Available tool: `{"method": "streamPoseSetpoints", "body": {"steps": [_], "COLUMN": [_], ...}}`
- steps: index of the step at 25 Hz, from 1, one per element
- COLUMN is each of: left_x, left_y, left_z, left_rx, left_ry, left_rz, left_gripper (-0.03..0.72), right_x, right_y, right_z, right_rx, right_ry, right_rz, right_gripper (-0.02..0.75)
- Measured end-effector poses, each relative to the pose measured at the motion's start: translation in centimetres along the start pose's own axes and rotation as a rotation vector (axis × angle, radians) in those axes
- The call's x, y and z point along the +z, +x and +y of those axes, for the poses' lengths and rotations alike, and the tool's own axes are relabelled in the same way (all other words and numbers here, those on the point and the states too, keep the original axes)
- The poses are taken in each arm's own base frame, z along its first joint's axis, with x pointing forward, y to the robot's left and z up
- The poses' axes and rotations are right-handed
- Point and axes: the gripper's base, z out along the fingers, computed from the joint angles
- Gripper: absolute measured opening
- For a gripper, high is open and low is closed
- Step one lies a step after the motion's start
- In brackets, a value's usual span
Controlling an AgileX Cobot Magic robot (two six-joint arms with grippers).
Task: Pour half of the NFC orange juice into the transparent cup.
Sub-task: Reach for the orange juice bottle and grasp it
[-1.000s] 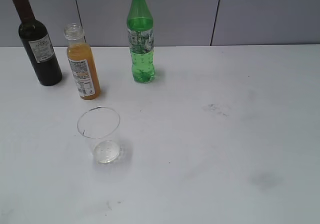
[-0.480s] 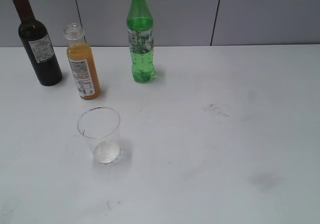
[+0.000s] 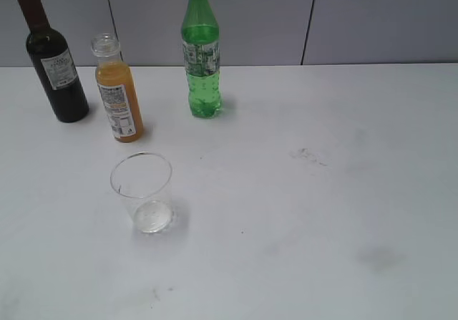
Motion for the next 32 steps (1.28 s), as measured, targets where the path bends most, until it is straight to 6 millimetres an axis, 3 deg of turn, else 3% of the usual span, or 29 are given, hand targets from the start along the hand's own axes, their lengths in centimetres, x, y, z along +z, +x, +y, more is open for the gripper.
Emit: {"method": "streamPoseSetpoints", "body": {"steps": [4, 7, 18, 32], "left_x": [0.0, 0.1, 2.7, 8.8], "left_y": [0.0, -0.1, -2.5, -9.1], "left_z": [0.0, -0.1, -0.1, 0.0], "left_rx": [-0.003, -0.005, 0.085, 0.084], "left_ry": [0.005, 0.009, 0.016, 0.000], "left_rz": [0.000, 0.008, 0.110, -0.209], "left_gripper": [0.609, 0.667, 0.674, 0.647], "right_x": [0.0, 0.0, 0.0, 0.0], "right_y": [0.0, 0.0, 0.0, 0.0], "right_z": [0.0, 0.0, 0.0, 0.0], "right_rx": [0.001, 0.001, 0.001, 0.001], "right_ry": [0.000, 0.000, 0.000, 0.000], "right_rz": [-0.001, -0.001, -0.001, -0.001], "right_gripper": [0.573, 0.573, 0.573, 0.573]}}
